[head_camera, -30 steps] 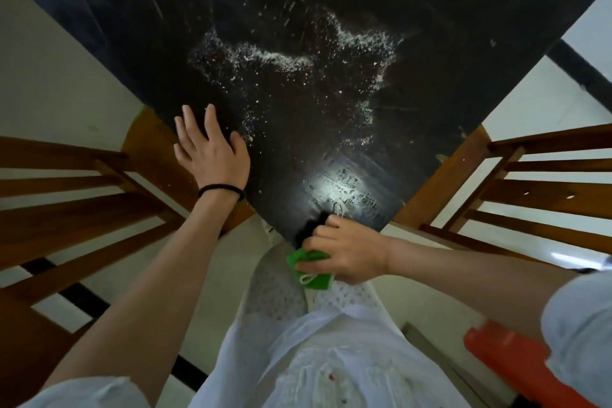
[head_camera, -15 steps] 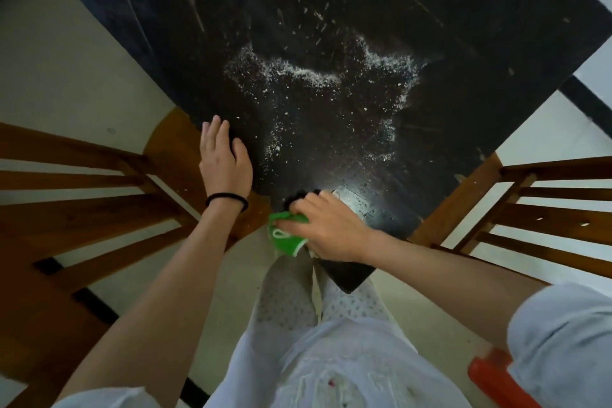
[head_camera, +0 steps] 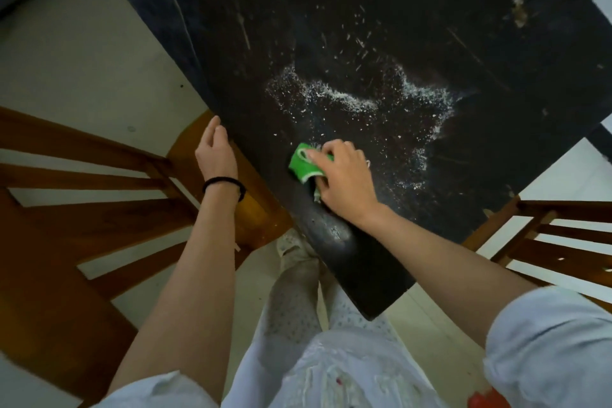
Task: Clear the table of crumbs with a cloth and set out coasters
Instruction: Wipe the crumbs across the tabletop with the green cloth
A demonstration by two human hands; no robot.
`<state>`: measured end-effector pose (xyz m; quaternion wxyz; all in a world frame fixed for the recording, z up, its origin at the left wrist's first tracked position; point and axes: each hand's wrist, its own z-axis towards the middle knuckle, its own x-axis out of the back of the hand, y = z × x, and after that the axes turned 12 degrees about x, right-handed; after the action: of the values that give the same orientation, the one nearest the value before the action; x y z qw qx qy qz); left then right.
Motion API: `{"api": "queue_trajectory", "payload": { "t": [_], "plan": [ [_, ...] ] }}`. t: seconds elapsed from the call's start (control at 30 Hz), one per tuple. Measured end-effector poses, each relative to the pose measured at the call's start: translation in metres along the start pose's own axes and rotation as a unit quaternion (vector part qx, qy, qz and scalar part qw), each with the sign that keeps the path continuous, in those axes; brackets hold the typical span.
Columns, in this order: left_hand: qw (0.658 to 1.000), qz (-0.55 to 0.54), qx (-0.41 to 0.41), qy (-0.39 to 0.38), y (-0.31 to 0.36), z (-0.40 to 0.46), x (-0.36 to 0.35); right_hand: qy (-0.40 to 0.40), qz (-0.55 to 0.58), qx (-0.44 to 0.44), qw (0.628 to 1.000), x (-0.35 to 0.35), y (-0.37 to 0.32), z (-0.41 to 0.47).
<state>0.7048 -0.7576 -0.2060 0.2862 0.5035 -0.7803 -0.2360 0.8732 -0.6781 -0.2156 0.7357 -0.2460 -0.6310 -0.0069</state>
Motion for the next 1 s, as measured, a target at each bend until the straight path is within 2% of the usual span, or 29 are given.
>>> {"api": "queue_trajectory", "payload": {
  "t": [0.07, 0.17, 0.23, 0.3, 0.4, 0.43, 0.53, 0.63, 0.7, 0.83, 0.9, 1.0],
  "plan": [
    [0.995, -0.084, 0.051, -0.025, 0.005, 0.003, 0.003, 0.032, -0.016, -0.011, 0.999, 0.004, 0.002, -0.002],
    [0.991, -0.107, 0.081, -0.028, 0.009, 0.01, 0.007, 0.003, 0.007, 0.113, 0.994, -0.005, -0.022, -0.014],
    [0.99, -0.109, 0.087, -0.013, 0.013, 0.017, 0.005, -0.029, 0.011, 0.148, 0.988, -0.015, -0.033, -0.006],
    [0.992, -0.095, 0.087, 0.001, 0.016, 0.02, 0.005, -0.01, -0.001, 0.107, 0.994, -0.019, -0.029, 0.011],
    [0.994, -0.083, 0.075, 0.009, 0.022, 0.029, 0.004, 0.063, 0.004, -0.057, 0.996, -0.011, -0.008, 0.03],
    [0.994, -0.084, 0.074, 0.011, 0.024, 0.032, 0.004, 0.079, 0.003, -0.083, 0.993, -0.009, -0.005, 0.031],
    [0.993, -0.094, 0.076, 0.013, 0.036, 0.04, 0.002, 0.093, -0.001, -0.045, 0.995, -0.012, -0.024, 0.038],
    [0.992, -0.102, 0.077, 0.016, 0.046, 0.053, 0.002, 0.055, 0.008, -0.02, 0.998, -0.023, -0.049, 0.065],
    [0.993, -0.094, 0.07, 0.019, 0.05, 0.058, 0.004, 0.042, -0.003, -0.058, 0.997, -0.028, -0.045, 0.079],
    [0.996, -0.079, 0.037, 0.021, 0.052, 0.059, -0.002, 0.073, -0.007, -0.178, 0.981, -0.016, -0.018, 0.067],
    [0.997, -0.07, 0.02, 0.024, 0.052, 0.059, -0.006, 0.092, 0.03, -0.195, 0.976, -0.008, -0.021, 0.065],
    [0.996, -0.084, 0.023, 0.037, 0.052, 0.067, -0.008, 0.099, 0.112, -0.174, 0.973, -0.003, -0.038, 0.103]
  ]
}}
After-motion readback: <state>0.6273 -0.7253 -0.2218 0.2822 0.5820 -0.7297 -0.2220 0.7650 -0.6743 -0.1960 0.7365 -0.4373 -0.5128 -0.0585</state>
